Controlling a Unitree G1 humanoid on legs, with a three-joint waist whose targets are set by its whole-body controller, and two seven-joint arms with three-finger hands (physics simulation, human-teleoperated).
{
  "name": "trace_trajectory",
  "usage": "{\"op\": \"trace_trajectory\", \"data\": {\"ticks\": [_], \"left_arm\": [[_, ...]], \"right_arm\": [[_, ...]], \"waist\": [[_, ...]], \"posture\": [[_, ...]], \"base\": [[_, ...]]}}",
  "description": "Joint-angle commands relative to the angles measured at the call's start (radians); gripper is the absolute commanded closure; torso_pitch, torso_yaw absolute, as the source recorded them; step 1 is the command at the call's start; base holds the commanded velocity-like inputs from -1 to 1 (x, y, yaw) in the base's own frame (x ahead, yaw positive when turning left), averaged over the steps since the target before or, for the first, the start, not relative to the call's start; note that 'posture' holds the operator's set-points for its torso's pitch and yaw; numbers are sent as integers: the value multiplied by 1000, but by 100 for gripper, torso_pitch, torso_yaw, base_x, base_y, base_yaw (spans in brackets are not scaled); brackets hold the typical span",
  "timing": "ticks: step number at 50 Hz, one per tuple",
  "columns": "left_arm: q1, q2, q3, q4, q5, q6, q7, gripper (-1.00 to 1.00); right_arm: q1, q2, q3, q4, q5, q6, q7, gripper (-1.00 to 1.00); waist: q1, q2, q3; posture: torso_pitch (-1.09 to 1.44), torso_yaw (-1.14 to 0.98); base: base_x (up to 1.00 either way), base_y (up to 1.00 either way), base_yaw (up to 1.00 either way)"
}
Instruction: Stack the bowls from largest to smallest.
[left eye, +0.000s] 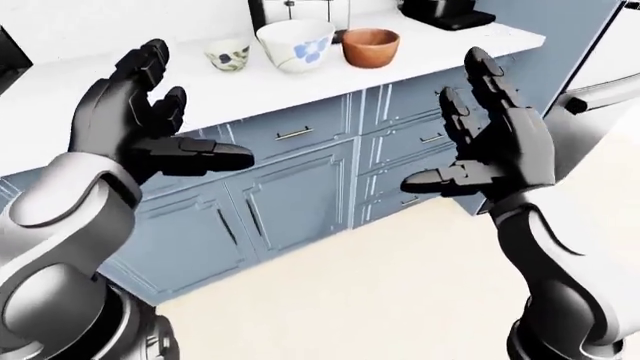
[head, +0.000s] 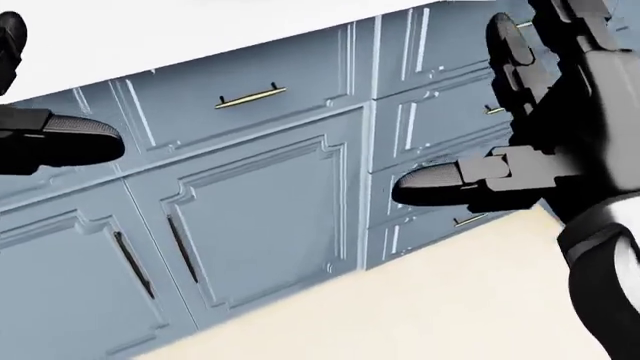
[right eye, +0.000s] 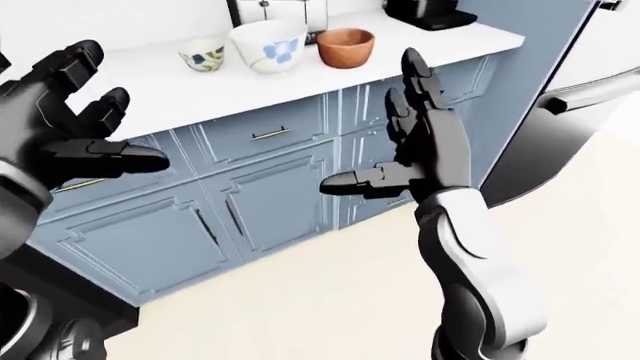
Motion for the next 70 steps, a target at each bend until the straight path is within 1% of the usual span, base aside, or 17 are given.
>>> {"op": "trace_trajectory", "data": {"ticks": [1,5,12,23,27,28,35,39,42,44,47,53,55,62,67,68,70], "left_arm": [[-39,21,12,-19,-7,-23,10,-100],[-51,27,14,-17,-25,-13,27,-100],[-54,41,10,-1,-50,-29,47,-100],[-63,65,33,1,-113,-21,82,-100],[-61,88,40,14,-138,-32,93,-100],[-56,92,38,16,-143,-39,96,-100],[-47,103,42,14,-188,-43,128,-100],[-72,119,46,23,-232,-31,160,-100],[-87,131,52,22,-274,-17,190,-100],[-102,144,58,28,-306,-9,212,-100],[-107,170,58,43,-351,-21,242,-100],[-98,230,56,71,-445,-62,301,-100],[-100,251,55,80,-486,-74,329,-100],[-74,309,28,102,-565,-144,383,-100],[-47,328,18,99,-596,-176,404,-100],[-38,331,17,97,-598,-184,403,-100],[-32,339,17,100,-605,-191,405,-100]], "right_arm": [[-38,-18,-9,-34,11,-11,-3,-100],[-37,-23,-18,-28,19,-20,-3,-100],[-53,-40,-18,-31,29,-12,-18,-100],[-65,-52,-27,-45,50,-3,-28,-100],[-77,-55,-22,-40,49,-4,-29,-100],[-82,-56,-23,-43,52,2,-32,-100],[-76,-54,-25,-47,58,-2,-34,-100],[-94,-61,-41,-66,86,26,-51,-100],[-95,-70,-50,-77,108,29,-60,-100],[-101,-77,-57,-84,125,33,-68,-100],[-115,-94,-57,-92,142,43,-84,-100],[-111,-110,-68,-87,161,20,-89,-100],[-120,-115,-77,-99,184,31,-100,-100],[-119,-134,-65,-94,202,8,-110,-100],[-98,-126,-57,-93,182,-8,-98,-100],[-92,-120,-58,-93,186,-7,-97,-100],[-81,-112,-54,-89,184,-19,-89,-100]], "waist": [[9,12,-55],[10,5,-64],[-35,-95,-73],[-41,0,-32],[-43,98,-53],[-37,53,-27],[-18,11,-54],[-6,-60,-72],[-7,-83,-12],[-19,-80,-50],[-31,-68,-22],[-34,36,-87],[-23,41,-56],[-32,7,-11],[-29,-106,-67],[-33,-67,-63],[-7,-99,-72]], "posture": [[0,0],[0,0],[0,0],[0,0],[0,0],[0,0],[0,0],[0,0],[0,0],[0,0],[0,0],[0,0],[0,0],[0,0],[0,0],[0,0],[0,0]], "base": [[0,0,69],[0,0,75],[1,1,30],[49,0,0],[52,0,0],[52,0,0],[52,0,0],[52,0,0],[43,0,0],[12,0,0],[1,0,0],[7,6,0],[2,9,0],[0,0,0],[0,19,0],[0,20,0],[0,32,38]]}}
